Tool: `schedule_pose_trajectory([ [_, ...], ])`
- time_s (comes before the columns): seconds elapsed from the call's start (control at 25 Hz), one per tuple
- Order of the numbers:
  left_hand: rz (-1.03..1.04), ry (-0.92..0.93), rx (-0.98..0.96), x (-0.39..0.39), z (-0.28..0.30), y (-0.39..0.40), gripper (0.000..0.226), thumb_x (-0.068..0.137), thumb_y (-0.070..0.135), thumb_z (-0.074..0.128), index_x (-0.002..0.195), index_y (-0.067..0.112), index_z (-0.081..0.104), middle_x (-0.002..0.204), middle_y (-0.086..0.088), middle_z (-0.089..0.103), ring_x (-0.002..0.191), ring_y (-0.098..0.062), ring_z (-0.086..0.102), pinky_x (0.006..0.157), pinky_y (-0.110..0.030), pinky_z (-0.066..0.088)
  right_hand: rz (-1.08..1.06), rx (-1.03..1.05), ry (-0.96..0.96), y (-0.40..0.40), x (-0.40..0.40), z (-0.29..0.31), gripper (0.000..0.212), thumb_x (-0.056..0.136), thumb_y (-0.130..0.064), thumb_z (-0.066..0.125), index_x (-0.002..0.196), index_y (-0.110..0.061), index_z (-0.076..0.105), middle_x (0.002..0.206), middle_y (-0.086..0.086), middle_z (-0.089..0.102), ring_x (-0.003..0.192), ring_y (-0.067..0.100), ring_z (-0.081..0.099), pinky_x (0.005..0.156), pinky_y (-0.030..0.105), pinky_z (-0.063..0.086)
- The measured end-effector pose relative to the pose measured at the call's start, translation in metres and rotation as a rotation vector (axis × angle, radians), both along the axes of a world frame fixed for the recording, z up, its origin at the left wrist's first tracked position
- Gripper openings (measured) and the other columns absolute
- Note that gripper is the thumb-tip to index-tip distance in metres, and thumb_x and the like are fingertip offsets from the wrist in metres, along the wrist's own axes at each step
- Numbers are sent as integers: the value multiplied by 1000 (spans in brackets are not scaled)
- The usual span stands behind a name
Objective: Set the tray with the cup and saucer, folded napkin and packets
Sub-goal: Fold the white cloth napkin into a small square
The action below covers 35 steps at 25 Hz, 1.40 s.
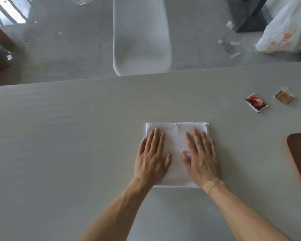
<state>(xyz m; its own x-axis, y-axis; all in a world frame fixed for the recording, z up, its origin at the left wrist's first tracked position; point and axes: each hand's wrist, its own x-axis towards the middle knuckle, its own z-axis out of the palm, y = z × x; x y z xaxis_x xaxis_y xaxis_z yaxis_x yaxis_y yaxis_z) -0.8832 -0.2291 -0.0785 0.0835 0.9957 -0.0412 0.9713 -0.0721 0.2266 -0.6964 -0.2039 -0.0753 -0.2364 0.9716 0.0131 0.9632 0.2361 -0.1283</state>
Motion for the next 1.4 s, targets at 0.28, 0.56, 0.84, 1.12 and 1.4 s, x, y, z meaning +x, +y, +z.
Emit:
schedule_pose_trajectory([
  [0.28,8,82,-54,-5,16,2,67,98,47,25,153,9,25,162,-12,17,150,-27,12,121,-47,1,-23,-37,-12,4,4,14,64,95,-44,29,151,-12,31,159,10,26,149,27,20,121,49,6],
  [0.56,-59,-89,-50,26,12,59,54,106,30,23,156,11,13,164,-6,5,151,-20,-1,123,-40,11,137,-85,64,53,-23,13,51,101,-25,36,151,-16,31,159,0,28,149,25,18,122,47,17],
  [0.84,-78,96,-41,-21,3,63,69,100,54,16,157,16,7,164,-5,0,151,-20,0,123,-43,1,-9,-80,-47,57,5,5,68,95,-51,27,155,-21,19,162,-2,19,150,22,13,121,49,9],
  [1.12,70,117,-119,-25,17,62,68,100,52,10,155,17,-8,163,-1,-14,150,-18,-14,118,-51,-15,-31,-188,-111,55,2,21,66,99,-48,19,155,-18,3,164,-4,-2,151,21,-9,117,56,-13],
  [1.4,29,-51,-57,43,11,-31,57,103,30,29,155,10,15,163,-7,4,151,-23,3,119,-45,5,109,-20,79,-43,-25,12,58,89,-15,54,145,-9,42,155,7,34,145,30,28,117,49,28],
])
